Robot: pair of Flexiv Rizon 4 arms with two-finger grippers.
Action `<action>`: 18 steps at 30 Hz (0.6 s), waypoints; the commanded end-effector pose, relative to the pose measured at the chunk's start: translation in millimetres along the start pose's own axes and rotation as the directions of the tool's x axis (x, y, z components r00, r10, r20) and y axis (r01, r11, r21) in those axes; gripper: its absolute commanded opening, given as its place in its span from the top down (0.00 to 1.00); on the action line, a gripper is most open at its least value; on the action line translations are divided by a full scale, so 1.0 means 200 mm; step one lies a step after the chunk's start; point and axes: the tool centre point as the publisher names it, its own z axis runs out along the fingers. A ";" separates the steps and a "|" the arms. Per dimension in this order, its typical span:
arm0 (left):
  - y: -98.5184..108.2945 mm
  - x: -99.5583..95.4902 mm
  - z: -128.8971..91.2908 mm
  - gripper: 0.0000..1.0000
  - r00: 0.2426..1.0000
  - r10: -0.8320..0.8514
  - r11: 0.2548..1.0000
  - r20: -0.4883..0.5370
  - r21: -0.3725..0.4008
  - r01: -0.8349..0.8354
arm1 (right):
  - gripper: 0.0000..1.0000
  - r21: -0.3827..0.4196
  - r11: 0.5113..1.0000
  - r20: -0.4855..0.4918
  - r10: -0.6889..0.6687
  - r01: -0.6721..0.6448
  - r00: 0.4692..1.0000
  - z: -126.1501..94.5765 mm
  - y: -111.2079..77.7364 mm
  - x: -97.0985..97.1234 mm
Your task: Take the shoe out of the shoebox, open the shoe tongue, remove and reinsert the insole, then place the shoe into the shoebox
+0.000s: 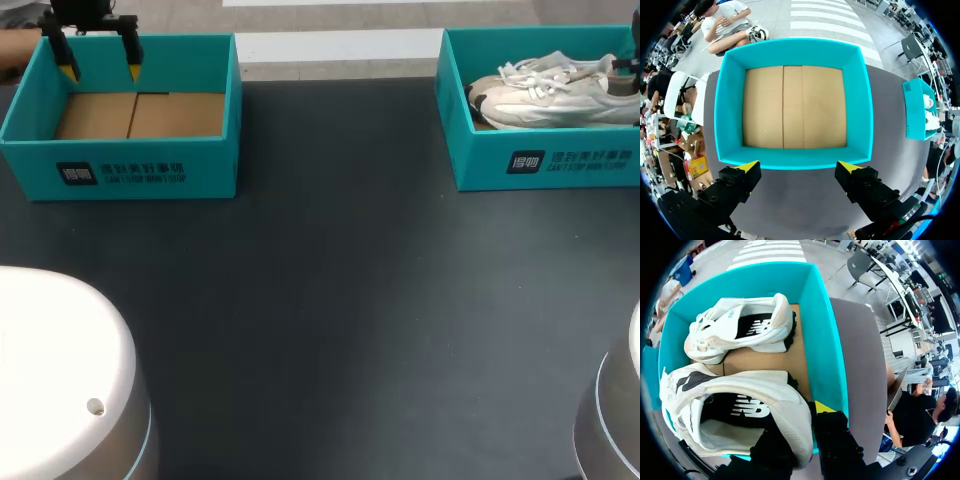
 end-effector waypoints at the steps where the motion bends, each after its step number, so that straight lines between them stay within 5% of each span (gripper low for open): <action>1: 0.00 0.00 0.00 0.00 1.000 0.000 1.000 0.000 0.000 0.000 | 1.00 -0.023 1.000 -0.012 0.014 -0.014 1.000 -0.15 -0.01 -0.02; 18: 0.00 0.00 0.00 0.00 1.000 0.000 1.000 0.000 0.000 0.000 | 1.00 -0.082 0.997 0.000 0.000 0.000 1.000 -0.45 0.02 0.03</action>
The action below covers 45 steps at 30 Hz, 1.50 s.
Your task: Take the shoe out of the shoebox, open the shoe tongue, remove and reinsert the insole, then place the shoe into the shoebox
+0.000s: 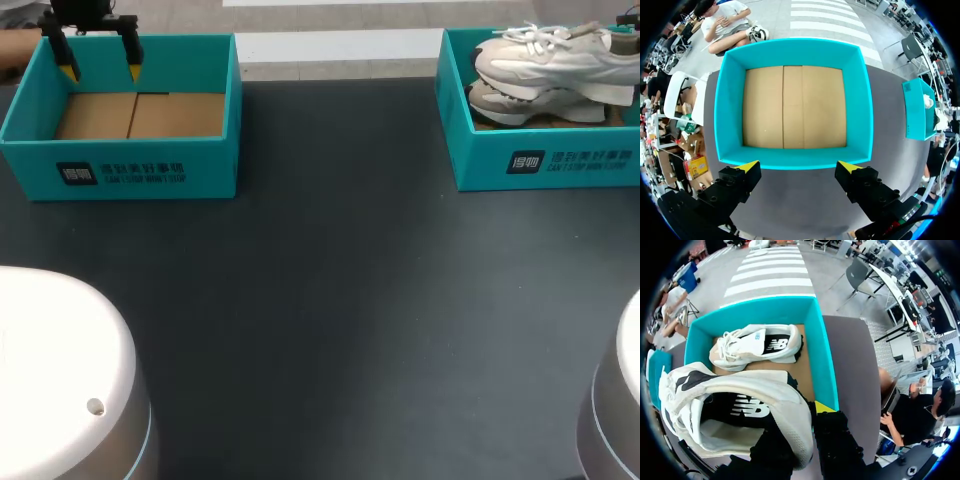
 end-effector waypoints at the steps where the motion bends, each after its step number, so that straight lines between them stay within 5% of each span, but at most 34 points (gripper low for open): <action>1: 0.00 0.00 0.00 0.00 1.000 0.000 1.000 0.000 0.000 0.000 | 1.00 -0.012 1.000 0.028 0.004 -0.004 1.000 -0.07 -0.02 0.01; 11: 0.00 0.00 0.00 0.00 1.000 0.000 1.000 0.000 0.000 0.000 | 1.00 -0.022 0.996 0.036 0.083 -0.082 0.996 -0.25 0.03 0.06; 21: 0.00 0.00 0.00 0.00 1.000 0.000 1.000 0.000 0.000 0.000 | 1.00 -0.010 0.995 0.045 0.096 -0.095 0.994 -0.41 -0.02 0.11; 37: 0.00 0.00 0.00 0.00 1.000 0.000 1.000 0.000 0.000 0.000 | 1.00 -0.010 0.995 0.045 0.096 -0.095 0.994 -0.41 -0.02 0.11; 45: 0.00 0.00 0.00 0.00 1.000 0.000 1.000 0.000 0.000 0.000 | 1.00 -0.022 0.996 0.143 0.088 -0.086 0.986 -0.60 -0.42 0.31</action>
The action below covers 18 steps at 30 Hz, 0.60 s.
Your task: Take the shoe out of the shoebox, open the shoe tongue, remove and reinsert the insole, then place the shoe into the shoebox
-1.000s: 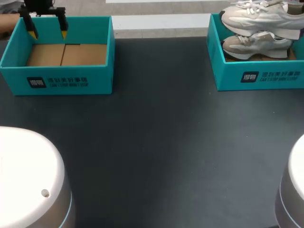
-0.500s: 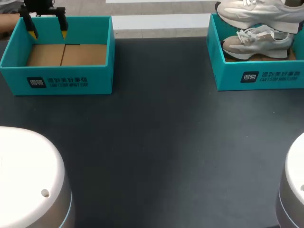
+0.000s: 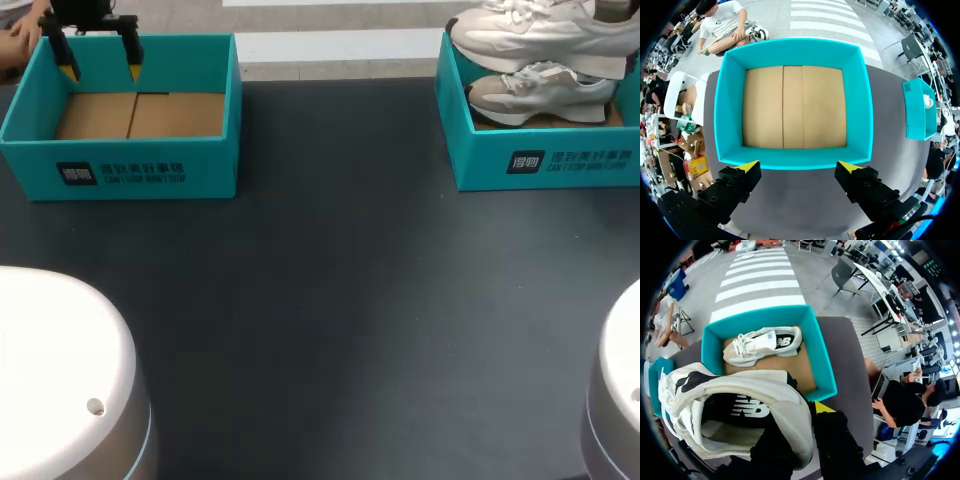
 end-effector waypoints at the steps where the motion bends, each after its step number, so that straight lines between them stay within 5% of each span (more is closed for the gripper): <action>1: 0.00 0.00 0.00 0.00 1.000 0.000 1.000 0.000 0.000 0.000 | 1.00 -0.050 0.999 0.036 0.008 -0.007 0.999 -0.16 -0.30 0.08; 10: 0.00 0.00 0.00 0.00 1.000 0.000 1.000 0.000 0.000 0.000 | 1.00 -0.025 0.997 0.067 -0.067 0.069 0.995 -0.28 -0.74 0.32; 18: 0.00 0.00 0.00 0.00 1.000 0.000 1.000 0.000 0.000 0.000 | 1.00 -0.072 0.992 0.049 -0.104 0.107 0.993 -0.40 -1.01 0.50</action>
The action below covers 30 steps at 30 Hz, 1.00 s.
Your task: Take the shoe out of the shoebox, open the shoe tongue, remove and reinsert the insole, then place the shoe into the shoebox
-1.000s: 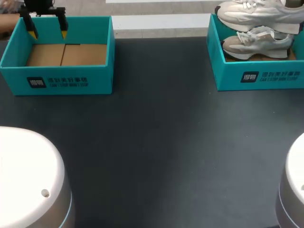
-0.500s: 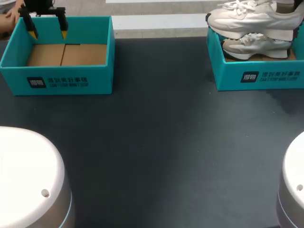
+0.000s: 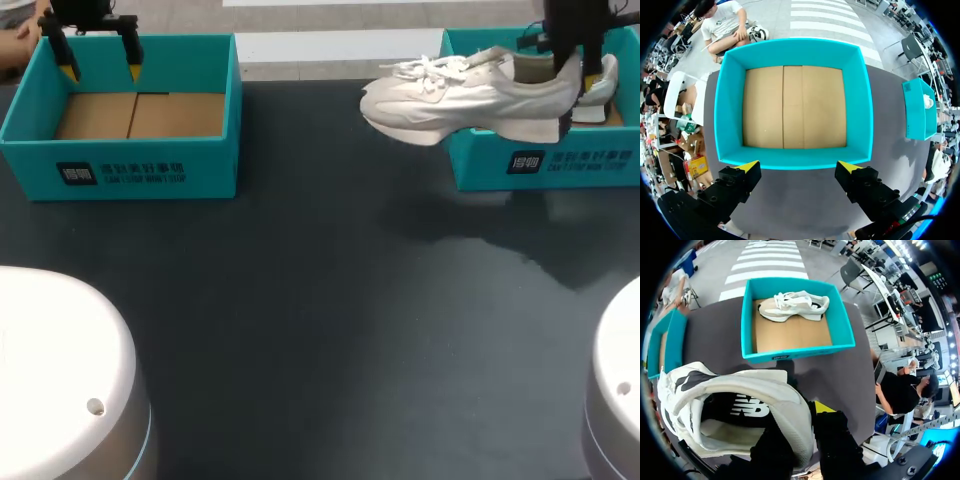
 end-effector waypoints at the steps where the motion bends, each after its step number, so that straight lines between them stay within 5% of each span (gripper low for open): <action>1: 0.00 0.00 0.00 0.00 1.000 0.000 1.000 0.000 0.000 0.000 | 1.00 -0.095 0.995 0.011 -0.004 0.005 1.000 -0.07 -0.22 0.08; 9: 0.00 0.00 0.00 0.00 1.000 0.000 1.000 0.000 0.000 0.000 | 1.00 -0.141 0.990 -0.032 -0.018 0.013 0.999 -0.15 -0.38 0.19; 30: 0.00 0.00 0.00 0.00 1.000 0.000 1.000 0.000 0.000 0.000 | 1.00 -0.141 0.990 -0.032 -0.018 0.013 0.999 -0.15 -0.38 0.19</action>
